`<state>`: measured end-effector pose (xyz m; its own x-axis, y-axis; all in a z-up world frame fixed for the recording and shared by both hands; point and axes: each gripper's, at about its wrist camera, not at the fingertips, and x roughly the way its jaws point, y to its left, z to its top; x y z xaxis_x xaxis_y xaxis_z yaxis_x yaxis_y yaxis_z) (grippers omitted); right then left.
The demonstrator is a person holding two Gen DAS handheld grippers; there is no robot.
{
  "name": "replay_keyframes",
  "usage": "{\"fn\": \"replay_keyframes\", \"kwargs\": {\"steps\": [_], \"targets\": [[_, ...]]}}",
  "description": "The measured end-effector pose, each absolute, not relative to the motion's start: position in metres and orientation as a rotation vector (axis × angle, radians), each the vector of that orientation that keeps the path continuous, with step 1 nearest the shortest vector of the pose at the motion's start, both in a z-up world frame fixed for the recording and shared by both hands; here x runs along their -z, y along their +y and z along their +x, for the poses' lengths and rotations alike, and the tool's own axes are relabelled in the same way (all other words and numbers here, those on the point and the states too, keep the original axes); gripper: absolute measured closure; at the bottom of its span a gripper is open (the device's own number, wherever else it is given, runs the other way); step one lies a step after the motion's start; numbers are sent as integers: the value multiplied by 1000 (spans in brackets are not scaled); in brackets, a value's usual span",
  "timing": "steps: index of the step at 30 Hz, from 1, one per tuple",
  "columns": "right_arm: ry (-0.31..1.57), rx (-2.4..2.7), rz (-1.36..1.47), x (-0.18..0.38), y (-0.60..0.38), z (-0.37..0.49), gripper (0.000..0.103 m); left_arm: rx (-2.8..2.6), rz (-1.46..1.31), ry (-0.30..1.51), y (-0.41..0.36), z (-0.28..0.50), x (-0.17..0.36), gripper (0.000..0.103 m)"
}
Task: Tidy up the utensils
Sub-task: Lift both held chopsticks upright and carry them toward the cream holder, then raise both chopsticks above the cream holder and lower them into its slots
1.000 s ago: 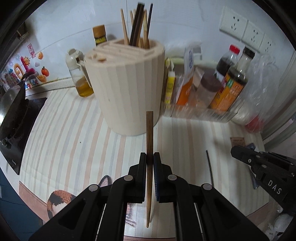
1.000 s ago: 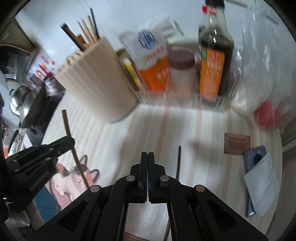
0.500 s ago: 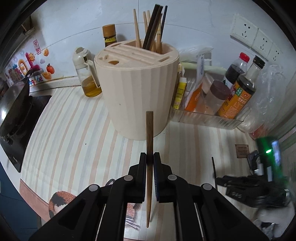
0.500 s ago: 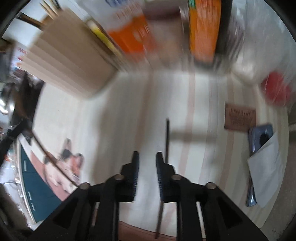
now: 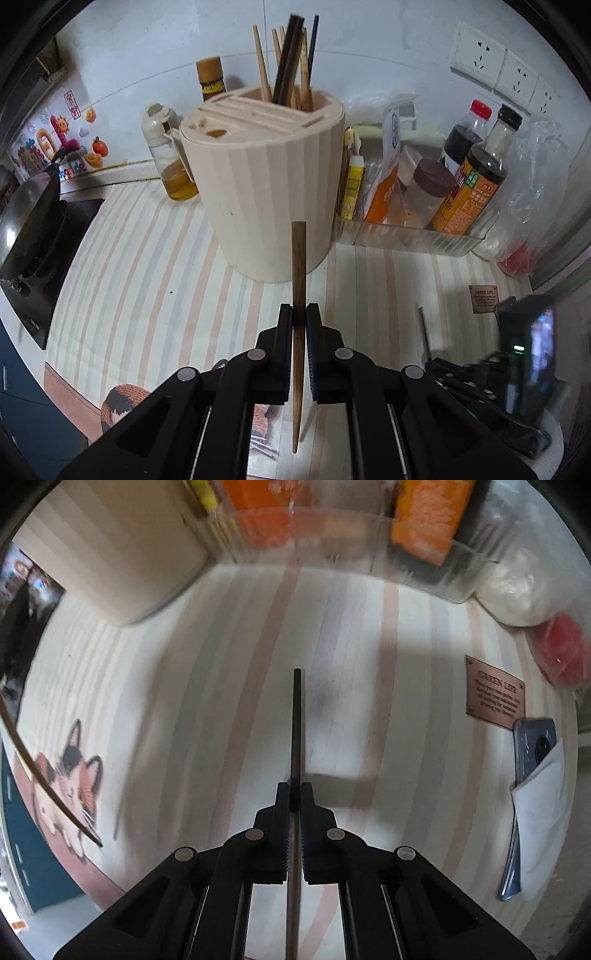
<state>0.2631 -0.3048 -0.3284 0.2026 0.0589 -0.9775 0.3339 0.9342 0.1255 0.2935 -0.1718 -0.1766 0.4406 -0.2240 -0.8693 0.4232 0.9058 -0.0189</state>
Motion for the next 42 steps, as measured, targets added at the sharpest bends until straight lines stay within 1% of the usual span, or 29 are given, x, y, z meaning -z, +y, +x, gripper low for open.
{"fn": "replay_keyframes", "kwargs": {"steps": [6,11,15,18,19,21,24,26,28,30,33,37,39,40,41,42], "targets": [[1161,184,356,278,-305,242,98,402,201,1027,-166,292,163,98],[1008,189,341,233,-305,243,99,424,184,982,-164,288,138,98],[855,195,326,183,-310,254,99,454,144,916,-165,289,104,98],[730,198,325,145,-316,260,101,477,98,839,-165,297,64,98],[701,192,326,134,-317,263,103,482,87,812,-165,300,50,98],[622,186,335,104,-322,272,103,488,64,762,-165,308,25,98],[554,175,321,67,-330,290,103,475,59,687,-164,317,-4,98],[574,154,342,57,-336,302,103,466,56,657,-163,319,-14,98],[631,144,400,59,-346,311,103,456,58,644,-163,318,-15,98],[705,134,488,75,-357,316,103,447,59,661,-162,317,-5,98],[846,130,627,122,-366,321,102,411,75,706,-159,318,22,98],[1003,147,739,197,-369,321,87,347,106,772,-157,321,60,98],[1047,152,756,226,-367,329,85,297,136,792,-155,326,78,98],[1069,151,751,239,-365,333,81,274,158,792,-155,327,85,98],[1104,156,755,257,-363,341,72,253,177,801,-154,329,93,98],[1118,156,761,270,-362,346,69,237,179,827,-152,333,103,98]]}}
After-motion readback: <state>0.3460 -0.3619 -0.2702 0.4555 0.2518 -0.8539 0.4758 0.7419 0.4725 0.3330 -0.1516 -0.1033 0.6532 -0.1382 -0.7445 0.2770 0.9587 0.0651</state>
